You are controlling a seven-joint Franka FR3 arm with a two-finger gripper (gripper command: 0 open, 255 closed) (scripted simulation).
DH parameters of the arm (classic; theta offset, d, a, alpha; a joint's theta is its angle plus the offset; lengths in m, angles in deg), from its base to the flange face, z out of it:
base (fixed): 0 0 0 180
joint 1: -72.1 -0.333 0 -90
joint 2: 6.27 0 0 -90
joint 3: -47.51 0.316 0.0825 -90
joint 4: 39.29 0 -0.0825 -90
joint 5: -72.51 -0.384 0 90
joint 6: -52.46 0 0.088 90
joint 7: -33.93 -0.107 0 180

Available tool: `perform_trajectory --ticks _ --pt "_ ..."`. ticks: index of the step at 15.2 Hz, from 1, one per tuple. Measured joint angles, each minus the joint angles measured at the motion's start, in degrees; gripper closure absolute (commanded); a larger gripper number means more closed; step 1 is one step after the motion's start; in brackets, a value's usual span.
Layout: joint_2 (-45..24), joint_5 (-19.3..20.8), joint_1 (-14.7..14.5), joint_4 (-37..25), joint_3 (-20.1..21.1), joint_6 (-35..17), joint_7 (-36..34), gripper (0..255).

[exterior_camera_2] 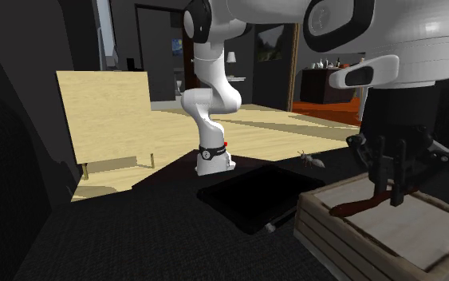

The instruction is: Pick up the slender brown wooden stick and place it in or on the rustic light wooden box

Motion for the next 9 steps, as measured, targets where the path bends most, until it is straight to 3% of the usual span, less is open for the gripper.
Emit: perform_trajectory --ticks 6,7,9 --pt "-0.38 0.21 -0.13 0.05 -0.08 -0.45 -0.11 255" --pt "-0.38 0.21 -0.13 0.05 -0.09 -0.45 -0.11 0" --pt "-0.38 0.21 -0.13 0.05 -0.08 -0.46 -0.11 0"
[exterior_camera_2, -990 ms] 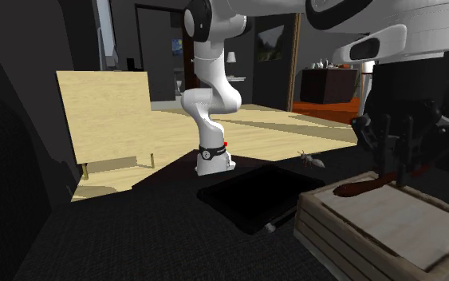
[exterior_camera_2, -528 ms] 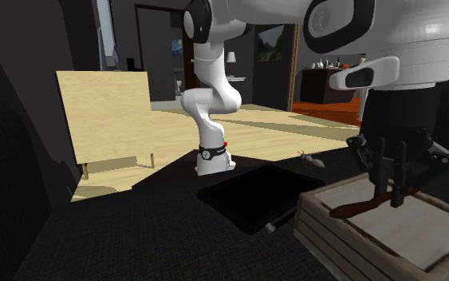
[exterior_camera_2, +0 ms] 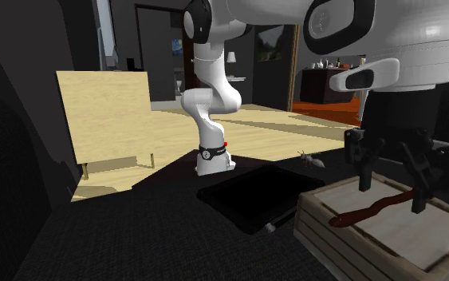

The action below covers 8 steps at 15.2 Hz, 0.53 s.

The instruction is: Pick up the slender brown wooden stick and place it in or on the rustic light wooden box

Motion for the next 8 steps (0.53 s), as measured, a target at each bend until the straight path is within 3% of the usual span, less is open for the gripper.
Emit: perform_trajectory --ticks 4,8 --pt "0.00 0.00 0.00 0.00 0.00 0.00 0.00 0" --pt "1.89 -1.12 0.53 -3.36 0.47 4.97 0.79 0"
